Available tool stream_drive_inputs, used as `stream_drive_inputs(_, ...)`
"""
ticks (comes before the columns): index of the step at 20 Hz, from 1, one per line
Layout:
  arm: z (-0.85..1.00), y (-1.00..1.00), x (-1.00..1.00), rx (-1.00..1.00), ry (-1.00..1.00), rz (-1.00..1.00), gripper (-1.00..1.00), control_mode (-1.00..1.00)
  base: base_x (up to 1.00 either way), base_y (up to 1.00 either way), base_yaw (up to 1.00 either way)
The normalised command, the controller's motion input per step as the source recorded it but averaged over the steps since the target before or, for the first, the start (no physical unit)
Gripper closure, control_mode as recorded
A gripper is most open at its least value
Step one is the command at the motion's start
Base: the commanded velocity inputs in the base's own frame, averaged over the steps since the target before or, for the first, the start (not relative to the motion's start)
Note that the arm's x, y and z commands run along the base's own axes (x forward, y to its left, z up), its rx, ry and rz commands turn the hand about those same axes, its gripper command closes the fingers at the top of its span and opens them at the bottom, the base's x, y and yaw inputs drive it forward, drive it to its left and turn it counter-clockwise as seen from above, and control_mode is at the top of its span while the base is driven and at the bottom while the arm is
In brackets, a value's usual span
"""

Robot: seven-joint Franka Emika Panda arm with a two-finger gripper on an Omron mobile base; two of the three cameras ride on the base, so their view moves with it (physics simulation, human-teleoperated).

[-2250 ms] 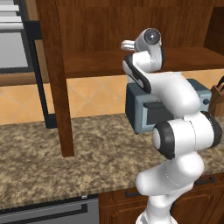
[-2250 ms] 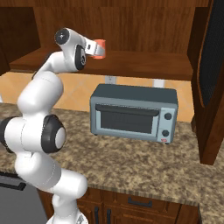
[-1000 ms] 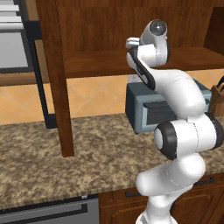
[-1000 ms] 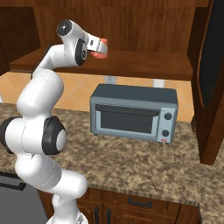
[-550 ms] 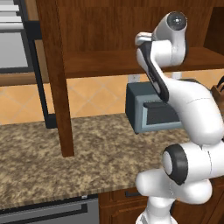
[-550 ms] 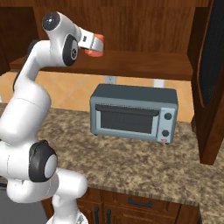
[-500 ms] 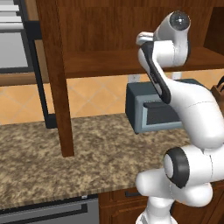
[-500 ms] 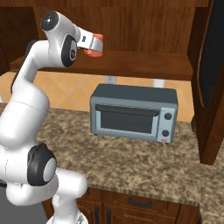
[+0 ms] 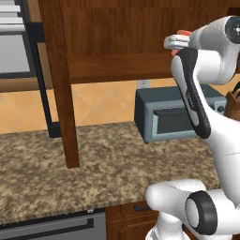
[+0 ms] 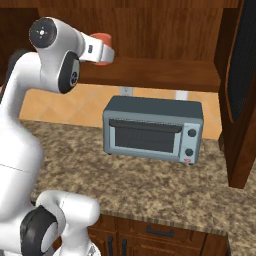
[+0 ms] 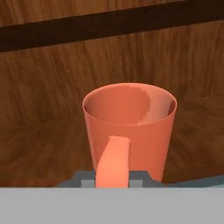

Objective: Gather all objects into one cabinet and sort the glasses and bowls to opposite sides.

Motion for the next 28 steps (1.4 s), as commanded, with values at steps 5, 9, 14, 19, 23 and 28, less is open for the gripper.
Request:
stream_drive_inputs(5,0.26,-0.17,-1.0,0.0,-0.06,0.09,1.0,-1.0,0.0,0.0,0.0)
stream_drive_inputs(9,0.28,-0.05,-1.0,0.0,-0.01,0.05,1.0,-1.0,0.0,0.0,0.0)
stream_drive_inputs(14,0.37,0.0,-1.0,-0.07,0.03,0.06,1.0,-1.0,0.0,0.0,0.0)
stream_drive_inputs(19,0.53,0.0,-1.0,-0.19,0.2,0.16,1.0,-1.0,0.0,0.0,0.0)
stream_drive_inputs(23,0.38,0.0,-0.81,-0.28,0.28,0.33,1.0,-1.0,0.0,0.0,0.0)
stream_drive_inputs(28,0.01,-0.05,-0.25,-0.1,0.15,0.43,1.0,-1.0,0.0,0.0,0.0)
